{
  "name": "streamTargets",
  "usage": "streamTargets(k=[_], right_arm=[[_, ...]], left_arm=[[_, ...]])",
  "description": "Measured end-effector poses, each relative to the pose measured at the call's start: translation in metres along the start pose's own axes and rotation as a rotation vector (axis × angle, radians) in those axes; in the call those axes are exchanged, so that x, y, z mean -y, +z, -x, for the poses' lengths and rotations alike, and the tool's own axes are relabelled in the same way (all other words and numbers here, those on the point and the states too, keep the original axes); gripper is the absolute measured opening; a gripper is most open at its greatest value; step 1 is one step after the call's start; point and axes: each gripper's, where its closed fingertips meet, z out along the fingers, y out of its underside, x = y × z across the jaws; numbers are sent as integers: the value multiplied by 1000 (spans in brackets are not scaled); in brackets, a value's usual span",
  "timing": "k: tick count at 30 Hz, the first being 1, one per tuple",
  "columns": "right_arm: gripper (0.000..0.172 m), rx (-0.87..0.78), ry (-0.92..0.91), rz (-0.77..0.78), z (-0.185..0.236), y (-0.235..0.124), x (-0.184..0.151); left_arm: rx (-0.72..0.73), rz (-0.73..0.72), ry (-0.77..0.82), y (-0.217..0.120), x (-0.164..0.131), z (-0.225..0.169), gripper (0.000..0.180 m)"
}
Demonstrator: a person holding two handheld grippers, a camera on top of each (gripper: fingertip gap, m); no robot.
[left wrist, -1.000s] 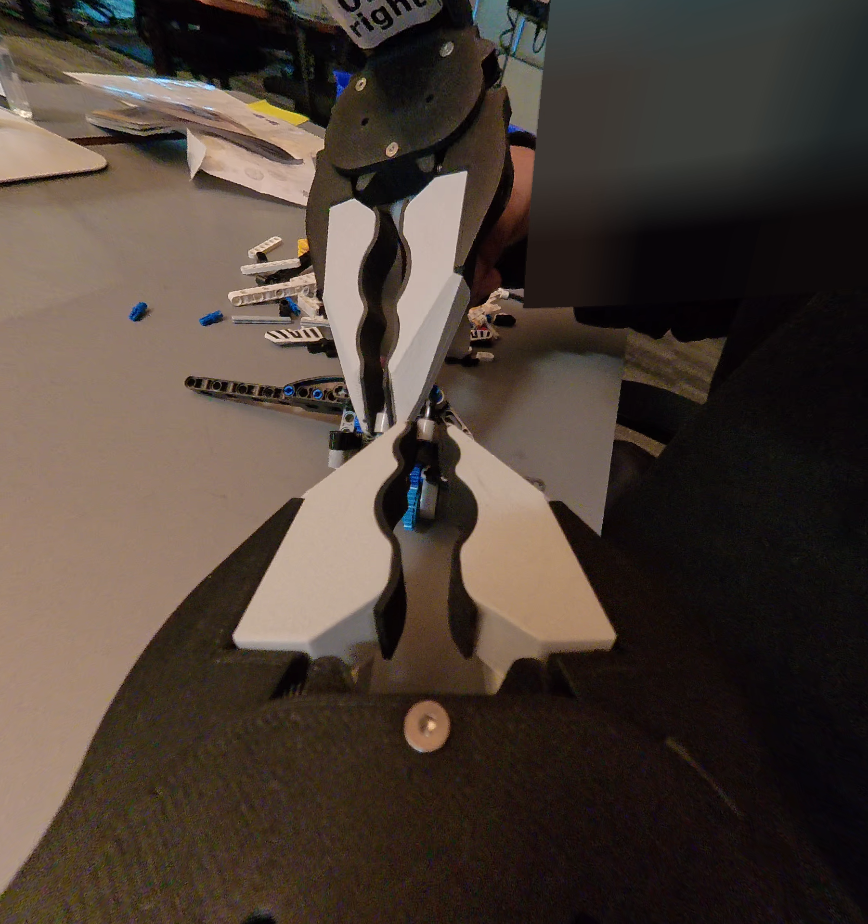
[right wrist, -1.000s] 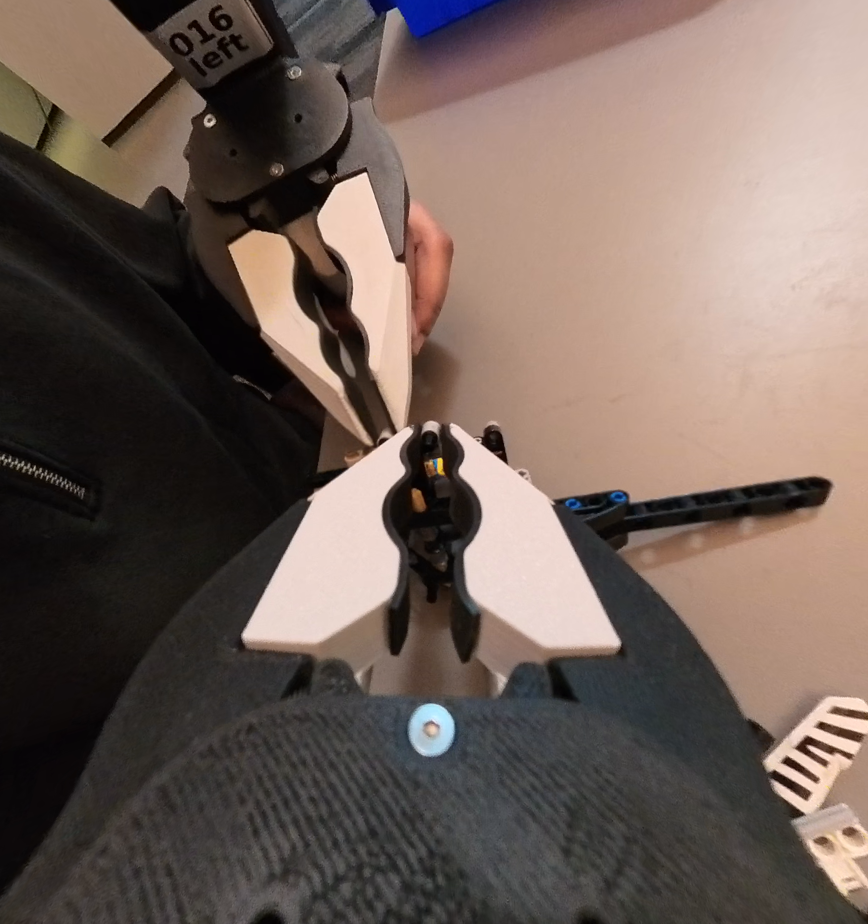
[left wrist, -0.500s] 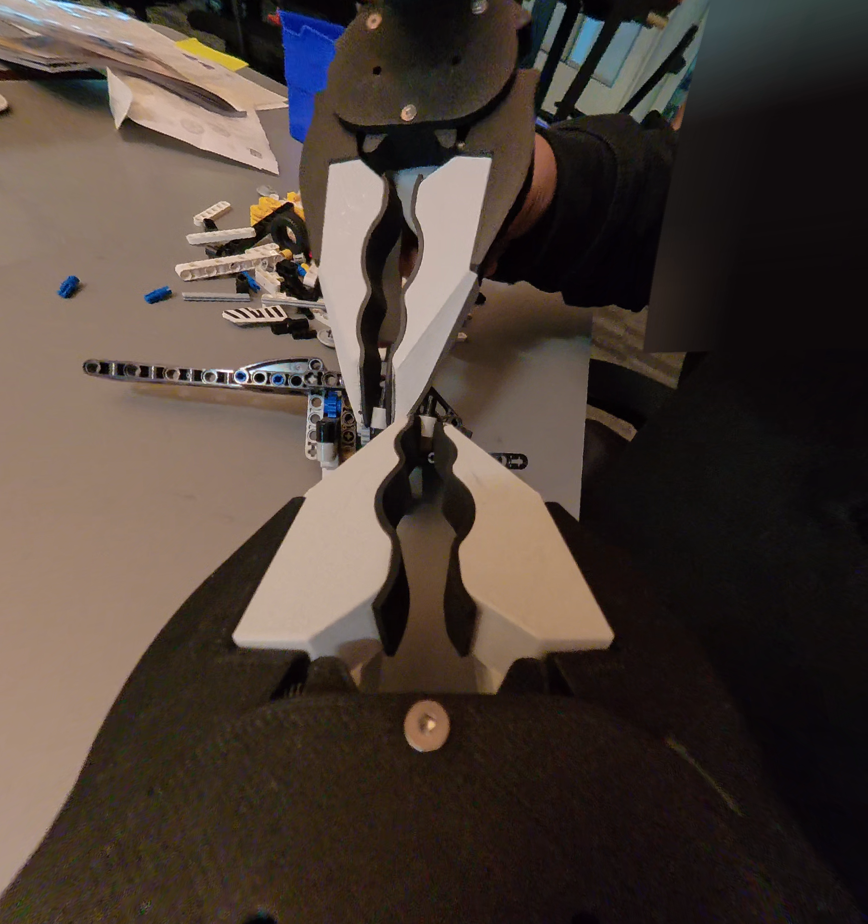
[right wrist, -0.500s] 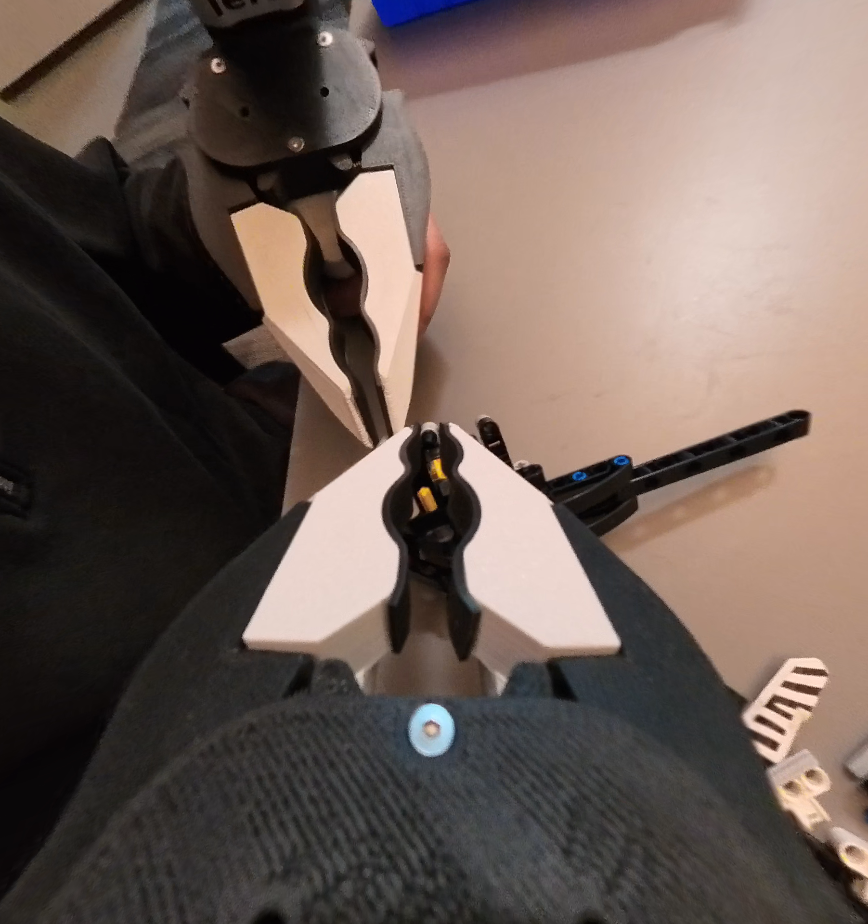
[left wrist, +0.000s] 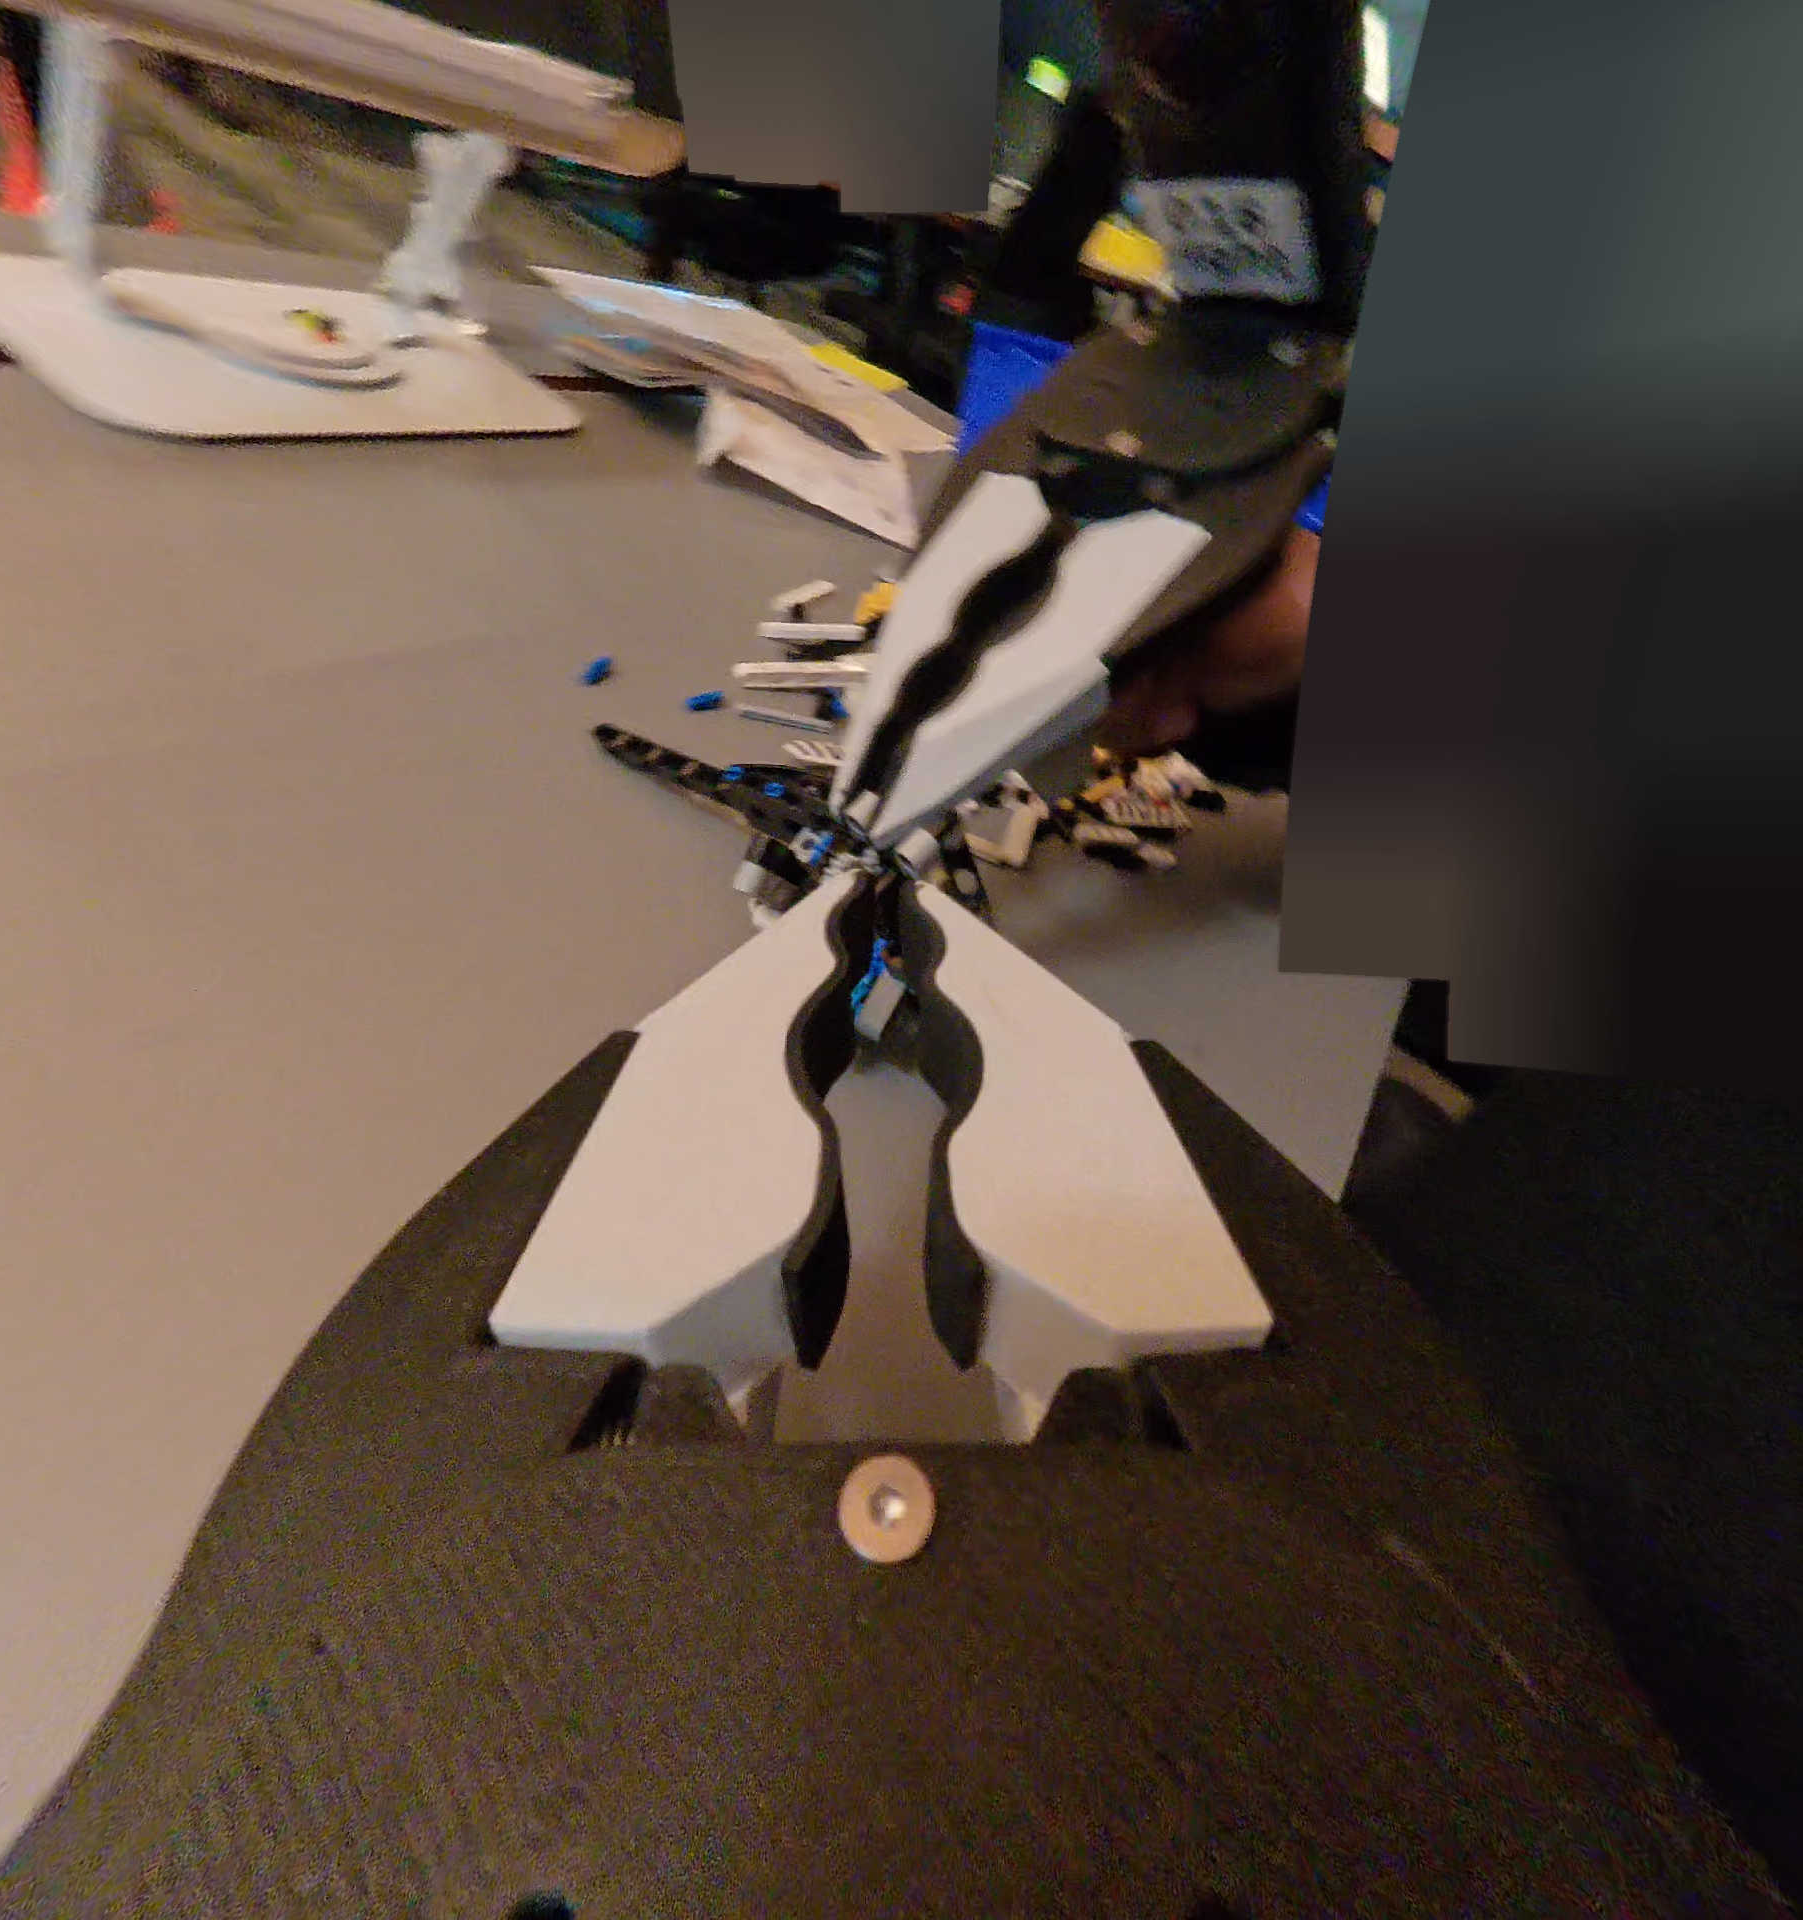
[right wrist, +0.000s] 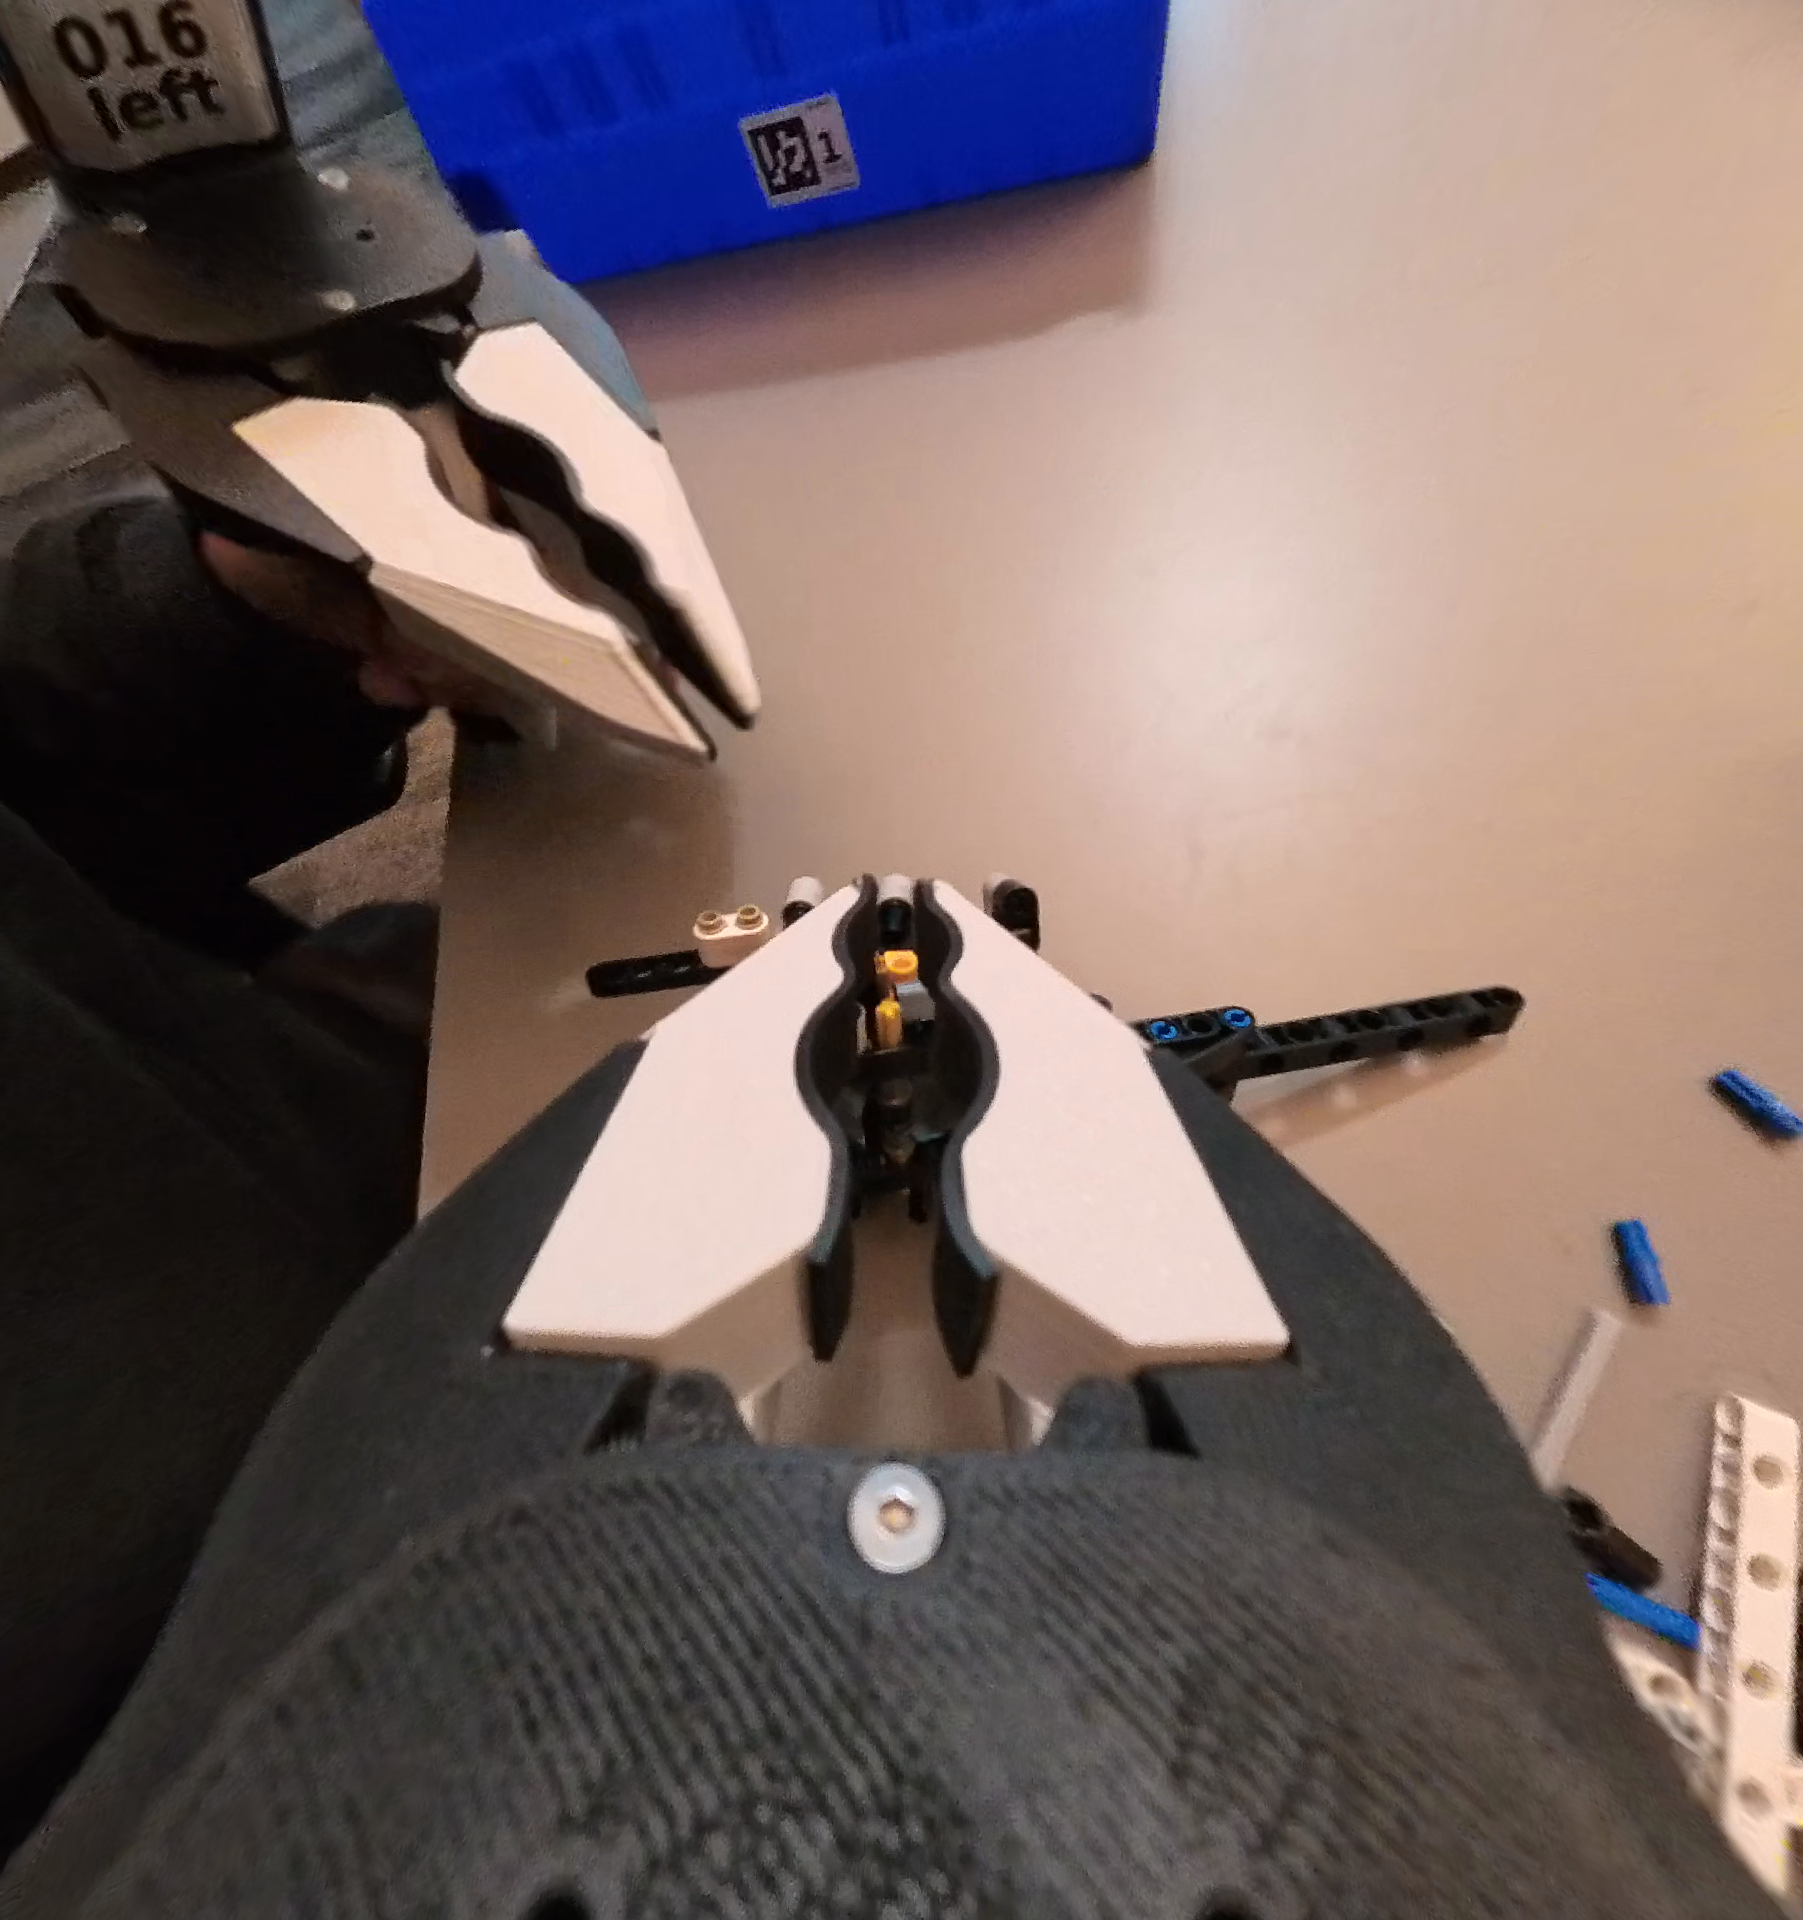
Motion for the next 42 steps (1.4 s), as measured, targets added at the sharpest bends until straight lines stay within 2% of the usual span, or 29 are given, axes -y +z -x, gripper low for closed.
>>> streamTargets(k=[3,6,11,16,18,21,23,27,35,42], right_arm=[[4,-74,-2,-7,2,11,5],[4,-176,-63,-4,6,20,12],[4,-242,-111,-27,14,30,18],[5,-180,-46,-81,20,31,21],[17,-192,-21,-136,13,17,30],[20,-279,-46,-223,-8,-14,46],[24,-247,-61,-201,-1,-12,42],[27,-213,-116,-76,16,16,21],[6,-107,-65,-19,24,28,15],[5,-226,-264,28,23,26,14]], left_arm=[[44,-12,-140,3,-4,4,21],[176,63,-132,7,-22,15,25],[200,64,-94,4,-23,12,11],[221,54,-38,3,-26,12,8],[207,53,-55,3,-27,11,7],[195,48,-86,1,-29,13,7],[191,40,-98,1,-29,14,7],[200,42,-85,2,-28,14,7],[232,52,9,4,-26,8,7],[275,18,-29,4,-27,6,7]])
